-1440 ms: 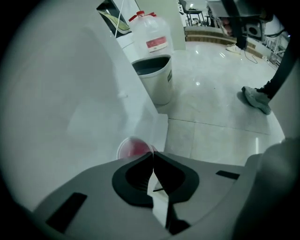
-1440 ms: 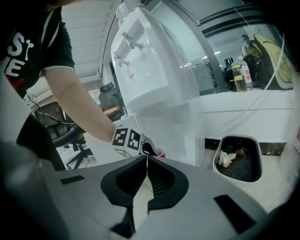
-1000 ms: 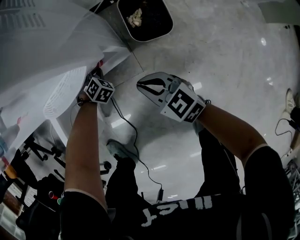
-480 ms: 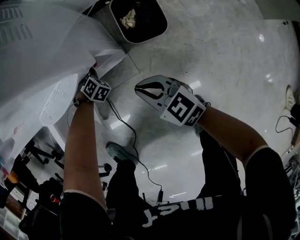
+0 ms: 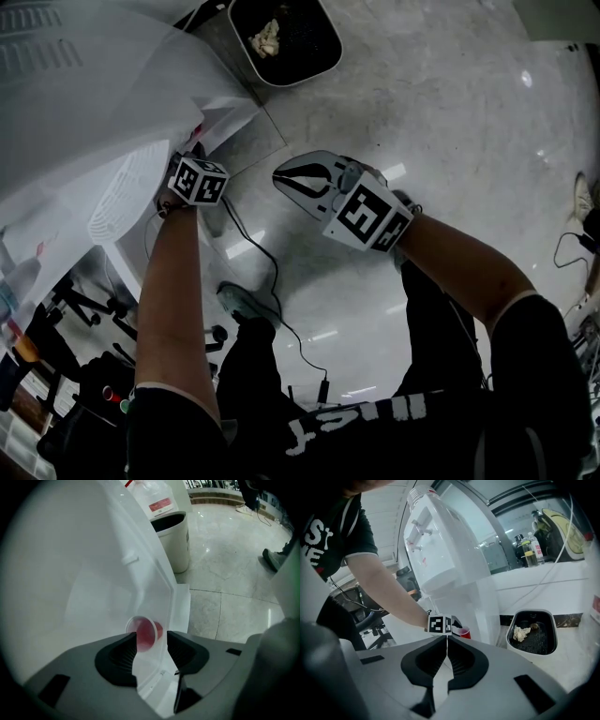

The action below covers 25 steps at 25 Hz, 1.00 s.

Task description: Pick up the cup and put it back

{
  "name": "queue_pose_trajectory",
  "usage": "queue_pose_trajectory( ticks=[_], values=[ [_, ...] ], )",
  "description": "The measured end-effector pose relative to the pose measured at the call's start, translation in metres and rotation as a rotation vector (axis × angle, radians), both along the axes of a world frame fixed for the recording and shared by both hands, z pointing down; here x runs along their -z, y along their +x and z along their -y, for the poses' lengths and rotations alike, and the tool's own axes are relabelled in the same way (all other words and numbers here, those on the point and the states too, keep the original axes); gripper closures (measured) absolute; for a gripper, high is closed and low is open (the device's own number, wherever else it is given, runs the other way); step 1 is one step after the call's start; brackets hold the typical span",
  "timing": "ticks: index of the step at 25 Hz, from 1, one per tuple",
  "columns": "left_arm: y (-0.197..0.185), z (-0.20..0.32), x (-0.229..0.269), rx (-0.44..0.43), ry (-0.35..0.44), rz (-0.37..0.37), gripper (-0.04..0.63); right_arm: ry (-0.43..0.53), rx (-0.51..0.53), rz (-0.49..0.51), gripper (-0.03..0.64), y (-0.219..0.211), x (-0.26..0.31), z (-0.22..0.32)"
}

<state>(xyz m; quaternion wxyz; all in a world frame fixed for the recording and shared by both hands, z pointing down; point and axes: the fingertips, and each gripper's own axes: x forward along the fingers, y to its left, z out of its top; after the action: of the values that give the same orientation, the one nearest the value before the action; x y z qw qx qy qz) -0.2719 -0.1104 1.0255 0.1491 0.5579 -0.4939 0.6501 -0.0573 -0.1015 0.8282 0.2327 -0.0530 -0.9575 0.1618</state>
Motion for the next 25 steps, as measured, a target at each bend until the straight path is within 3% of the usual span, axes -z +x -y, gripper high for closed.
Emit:
queue_pose_trajectory(
  ticks=[4, 7, 12, 15, 19, 25],
  values=[
    [0.011, -0.004, 0.033, 0.025, 0.087, -0.034, 0.394, 0.017, 0.0, 0.0, 0.581, -0.002, 0.011, -0.011],
    [0.039, -0.017, 0.068, 0.053, 0.143, -0.115, 0.394, 0.03, 0.004, -0.017, 0.581, 0.003, 0.034, -0.027],
    [0.109, -0.061, 0.13, 0.053, 0.143, -0.287, 0.404, 0.021, -0.011, -0.063, 0.581, 0.013, 0.089, -0.046],
    [0.136, -0.099, 0.178, 0.037, 0.149, -0.359, 0.471, 0.006, -0.032, -0.081, 0.581, 0.016, 0.135, -0.059],
    [0.157, -0.148, 0.274, 0.022, 0.204, -0.445, 0.552, -0.017, -0.051, -0.106, 0.581, 0.02, 0.213, -0.084],
    [0.152, -0.174, 0.466, 0.115, 0.419, -0.627, 0.586, 0.009, -0.058, -0.053, 0.581, 0.0, 0.363, -0.093]
  ],
)
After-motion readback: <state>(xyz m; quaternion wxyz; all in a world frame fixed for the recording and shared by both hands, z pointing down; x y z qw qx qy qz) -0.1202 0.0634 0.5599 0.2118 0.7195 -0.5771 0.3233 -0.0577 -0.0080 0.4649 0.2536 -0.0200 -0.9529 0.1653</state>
